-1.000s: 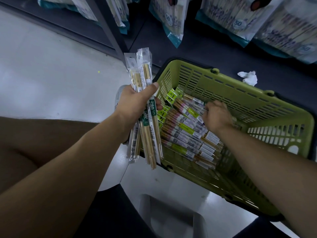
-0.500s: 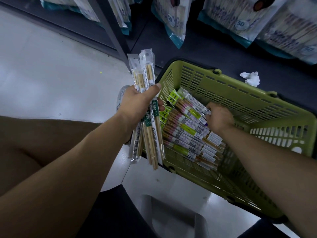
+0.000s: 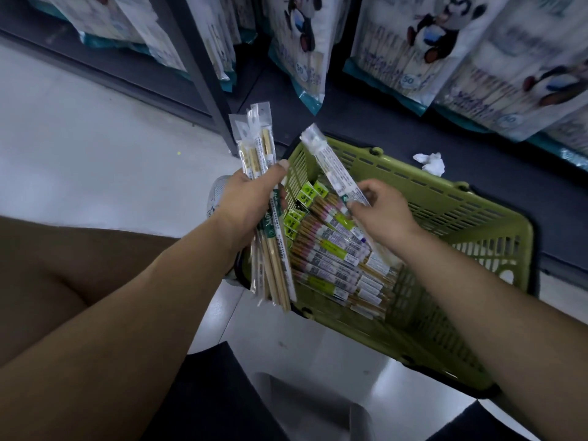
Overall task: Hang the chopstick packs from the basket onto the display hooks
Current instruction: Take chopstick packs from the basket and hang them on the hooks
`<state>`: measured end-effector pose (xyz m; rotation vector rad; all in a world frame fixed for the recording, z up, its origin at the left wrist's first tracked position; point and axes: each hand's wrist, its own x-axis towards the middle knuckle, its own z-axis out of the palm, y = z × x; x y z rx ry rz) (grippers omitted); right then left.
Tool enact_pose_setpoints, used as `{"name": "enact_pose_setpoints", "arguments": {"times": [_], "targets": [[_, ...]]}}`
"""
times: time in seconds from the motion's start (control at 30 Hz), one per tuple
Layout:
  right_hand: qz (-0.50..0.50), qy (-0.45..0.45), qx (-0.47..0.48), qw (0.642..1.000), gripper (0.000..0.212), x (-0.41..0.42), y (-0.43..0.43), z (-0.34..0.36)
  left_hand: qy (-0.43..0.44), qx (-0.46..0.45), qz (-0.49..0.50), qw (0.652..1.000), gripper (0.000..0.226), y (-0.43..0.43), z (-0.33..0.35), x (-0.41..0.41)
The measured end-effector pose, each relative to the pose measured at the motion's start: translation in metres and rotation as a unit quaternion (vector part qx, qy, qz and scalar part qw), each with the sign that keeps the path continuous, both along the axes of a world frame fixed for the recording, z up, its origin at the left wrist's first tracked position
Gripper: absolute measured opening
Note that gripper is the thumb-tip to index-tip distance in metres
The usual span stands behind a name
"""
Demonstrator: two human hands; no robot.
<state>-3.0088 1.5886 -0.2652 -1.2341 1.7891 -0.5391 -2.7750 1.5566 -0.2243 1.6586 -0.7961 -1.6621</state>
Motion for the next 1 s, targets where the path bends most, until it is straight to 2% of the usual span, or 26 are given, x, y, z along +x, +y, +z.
{"name": "enact_pose_setpoints", "arguments": {"times": [0.03, 0.1, 0.17, 0.23, 0.33, 0.47, 0.53, 0.57, 0.63, 0.67, 0.73, 0.83, 1.0], "targets": [[-0.012, -0.045, -0.016, 0.999, 0.018, 0.011, -0.002, 0.015, -0.005, -0.003, -0.006, 1.0, 0.088, 0.0, 0.005, -0.005], [-0.025, -0.117, -0.046, 0.992, 0.019, 0.03, -0.004, 0.044, 0.0, -0.01, -0.004, 1.0, 0.086, 0.003, 0.016, -0.016], [-0.036, -0.141, -0.072, 0.987, 0.024, 0.043, -0.002, 0.069, -0.008, -0.036, -0.006, 0.999, 0.067, 0.006, 0.028, -0.029], [-0.057, -0.15, -0.08, 0.984, 0.035, 0.048, 0.004, 0.091, 0.023, -0.06, -0.011, 0.998, 0.051, 0.007, 0.041, -0.041], [-0.074, -0.159, -0.099, 0.98, 0.029, 0.047, 0.014, 0.121, 0.07, -0.105, -0.031, 0.991, 0.036, 0.005, 0.063, -0.05], [-0.042, -0.121, -0.184, 0.975, 0.011, 0.037, 0.023, 0.167, 0.1, -0.164, -0.038, 0.981, 0.037, -0.002, 0.098, -0.058], [-0.03, -0.11, -0.205, 0.972, 0.012, 0.03, 0.022, 0.191, 0.104, -0.19, -0.052, 0.975, 0.03, -0.008, 0.118, -0.062], [-0.027, -0.1, -0.206, 0.973, 0.012, 0.027, 0.02, 0.202, 0.101, -0.202, -0.061, 0.972, 0.032, -0.01, 0.13, -0.064], [-0.035, -0.106, -0.202, 0.973, 0.011, 0.02, 0.014, 0.224, 0.095, -0.219, -0.083, 0.968, 0.054, -0.013, 0.156, -0.066], [-0.04, -0.127, -0.201, 0.971, 0.012, 0.018, 0.012, 0.235, 0.098, -0.233, -0.097, 0.963, 0.057, -0.016, 0.168, -0.067], [-0.037, -0.161, -0.206, 0.965, 0.015, 0.014, 0.009, 0.258, 0.106, -0.276, -0.127, 0.947, 0.038, -0.02, 0.194, -0.066], [-0.01, -0.161, -0.227, 0.96, 0.019, 0.01, 0.003, 0.291, 0.102, -0.346, -0.164, 0.918, 0.017, -0.029, 0.23, -0.06], [-0.031, -0.136, -0.322, 0.936, 0.01, 0.0, -0.027, 0.354, 0.112, -0.431, -0.196, 0.874, 0.023, -0.059, 0.291, -0.058]]}}
